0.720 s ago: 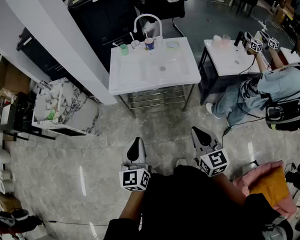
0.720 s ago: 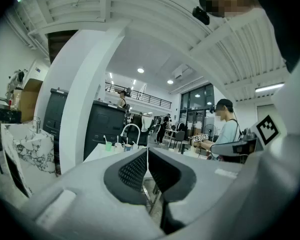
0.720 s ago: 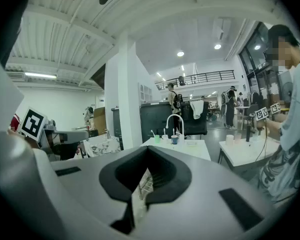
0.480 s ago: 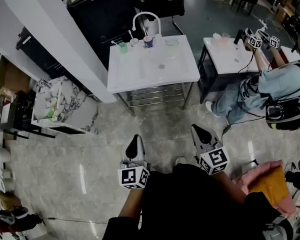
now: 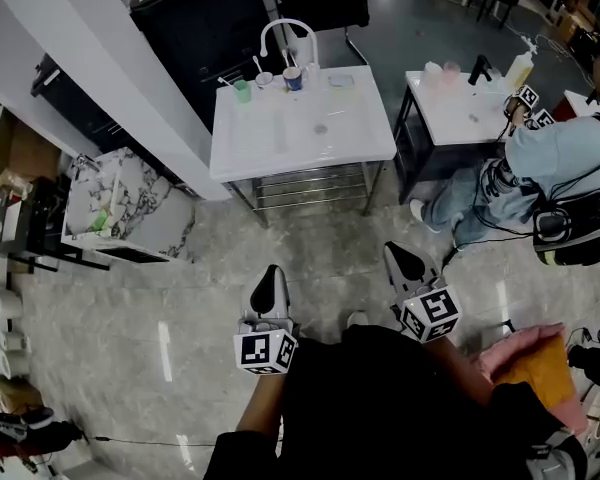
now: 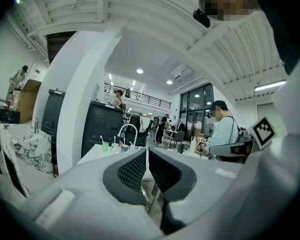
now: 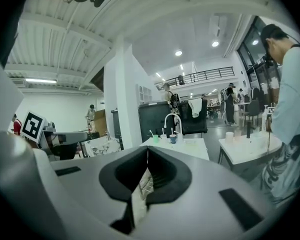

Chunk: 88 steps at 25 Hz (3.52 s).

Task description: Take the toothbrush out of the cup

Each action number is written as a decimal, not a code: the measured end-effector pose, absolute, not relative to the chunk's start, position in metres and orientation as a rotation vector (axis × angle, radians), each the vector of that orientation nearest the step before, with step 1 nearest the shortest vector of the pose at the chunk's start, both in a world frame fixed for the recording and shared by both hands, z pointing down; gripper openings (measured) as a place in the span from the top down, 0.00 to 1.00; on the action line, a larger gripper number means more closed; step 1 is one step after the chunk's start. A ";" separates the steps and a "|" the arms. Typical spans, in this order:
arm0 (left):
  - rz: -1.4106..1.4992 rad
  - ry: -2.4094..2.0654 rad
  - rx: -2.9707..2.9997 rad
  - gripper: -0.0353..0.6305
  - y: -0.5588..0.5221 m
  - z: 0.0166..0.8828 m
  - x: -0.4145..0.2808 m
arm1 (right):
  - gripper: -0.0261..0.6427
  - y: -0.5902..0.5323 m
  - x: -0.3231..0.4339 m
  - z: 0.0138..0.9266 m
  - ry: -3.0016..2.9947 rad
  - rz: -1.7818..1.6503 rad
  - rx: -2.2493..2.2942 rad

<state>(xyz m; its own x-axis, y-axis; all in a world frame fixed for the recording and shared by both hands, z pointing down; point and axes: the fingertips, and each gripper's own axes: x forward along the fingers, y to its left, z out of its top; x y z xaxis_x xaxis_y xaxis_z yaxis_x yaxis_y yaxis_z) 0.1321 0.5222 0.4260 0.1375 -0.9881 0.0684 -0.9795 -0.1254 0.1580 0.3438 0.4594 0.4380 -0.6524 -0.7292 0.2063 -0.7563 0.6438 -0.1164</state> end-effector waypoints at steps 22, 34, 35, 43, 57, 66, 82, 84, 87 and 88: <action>0.007 -2.147 2.027 0.43 0.502 0.453 0.120 | 0.33 0.418 0.393 0.473 -2.655 0.358 1.321; 0.031 -2.180 1.996 0.43 0.505 0.454 0.127 | 0.33 0.407 0.385 0.496 -2.647 0.419 1.232; 0.030 -2.180 1.995 0.43 0.504 0.454 0.126 | 0.33 0.406 0.383 0.497 -2.645 0.420 1.226; -0.005 -2.136 2.052 0.43 0.474 0.456 0.109 | 0.33 0.400 0.355 0.498 -2.638 0.417 1.189; -0.039 -2.075 2.110 0.43 0.381 0.453 0.029 | 0.34 0.332 0.281 0.488 -2.556 0.332 1.212; -0.075 -2.027 2.174 0.43 0.313 0.443 -0.037 | 0.34 0.263 0.209 0.452 -2.597 0.368 1.293; -0.064 -1.955 2.244 0.43 0.224 0.450 -0.172 | 0.34 0.183 0.080 0.454 -2.532 0.394 1.358; -0.038 -1.947 2.279 0.43 0.218 0.450 -0.185 | 0.34 0.177 0.064 0.454 -2.522 0.367 1.345; -0.048 -1.919 2.300 0.43 0.209 0.452 -0.199 | 0.34 0.174 0.049 0.458 -2.500 0.351 1.335; -0.062 -1.914 2.296 0.43 0.206 0.453 -0.203 | 0.34 0.175 0.046 0.460 -2.492 0.350 1.334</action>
